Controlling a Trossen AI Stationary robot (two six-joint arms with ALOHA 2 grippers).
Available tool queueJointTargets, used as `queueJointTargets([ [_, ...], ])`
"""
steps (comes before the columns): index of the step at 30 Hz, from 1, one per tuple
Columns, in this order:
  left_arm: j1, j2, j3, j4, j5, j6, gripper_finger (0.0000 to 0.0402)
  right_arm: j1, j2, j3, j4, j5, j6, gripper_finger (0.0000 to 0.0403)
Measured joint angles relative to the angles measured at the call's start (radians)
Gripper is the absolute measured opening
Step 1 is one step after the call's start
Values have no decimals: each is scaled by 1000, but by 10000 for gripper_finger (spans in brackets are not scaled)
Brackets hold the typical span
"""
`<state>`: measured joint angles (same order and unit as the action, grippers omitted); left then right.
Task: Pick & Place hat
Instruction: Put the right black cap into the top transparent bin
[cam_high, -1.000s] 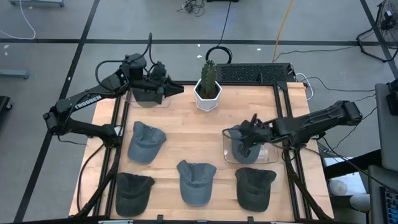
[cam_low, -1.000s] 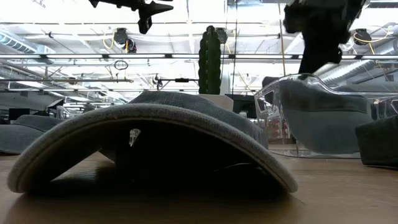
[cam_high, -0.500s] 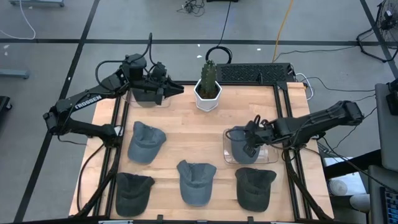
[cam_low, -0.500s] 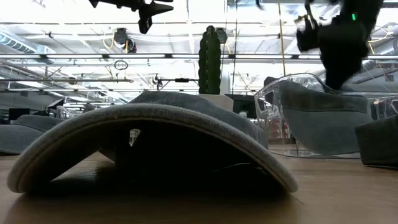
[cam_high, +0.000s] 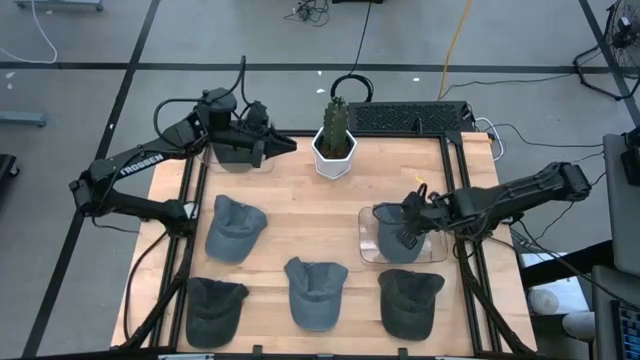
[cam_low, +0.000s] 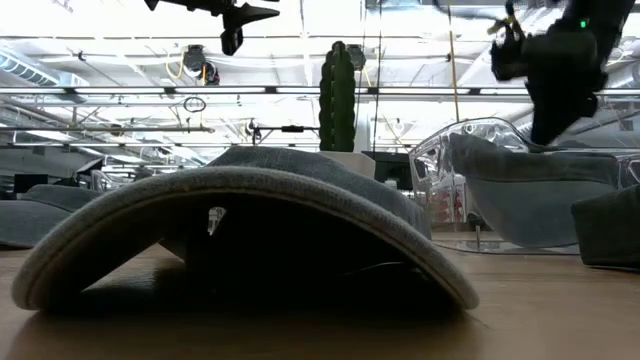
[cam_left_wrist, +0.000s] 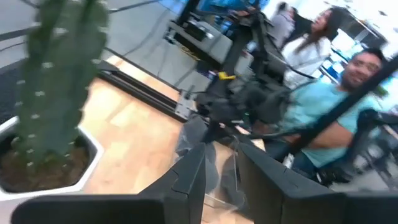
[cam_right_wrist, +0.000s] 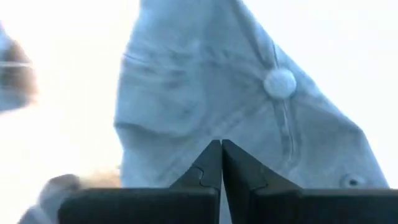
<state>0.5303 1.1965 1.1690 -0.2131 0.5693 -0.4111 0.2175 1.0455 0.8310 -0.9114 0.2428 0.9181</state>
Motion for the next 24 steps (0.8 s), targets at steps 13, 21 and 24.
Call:
queueJointTargets([
  [13, -70, 0, 0, 0, -268, -65, 101, 1, -94, 8, 157, 198, 36, 0],
  [21, -217, 0, 0, 0, -285, -107, 101, 79, -60, 8, 253, 137, -40, 0],
  [24, -284, 0, 0, -1, -329, -150, 101, 106, -77, 3, 302, 152, -37, 0],
])
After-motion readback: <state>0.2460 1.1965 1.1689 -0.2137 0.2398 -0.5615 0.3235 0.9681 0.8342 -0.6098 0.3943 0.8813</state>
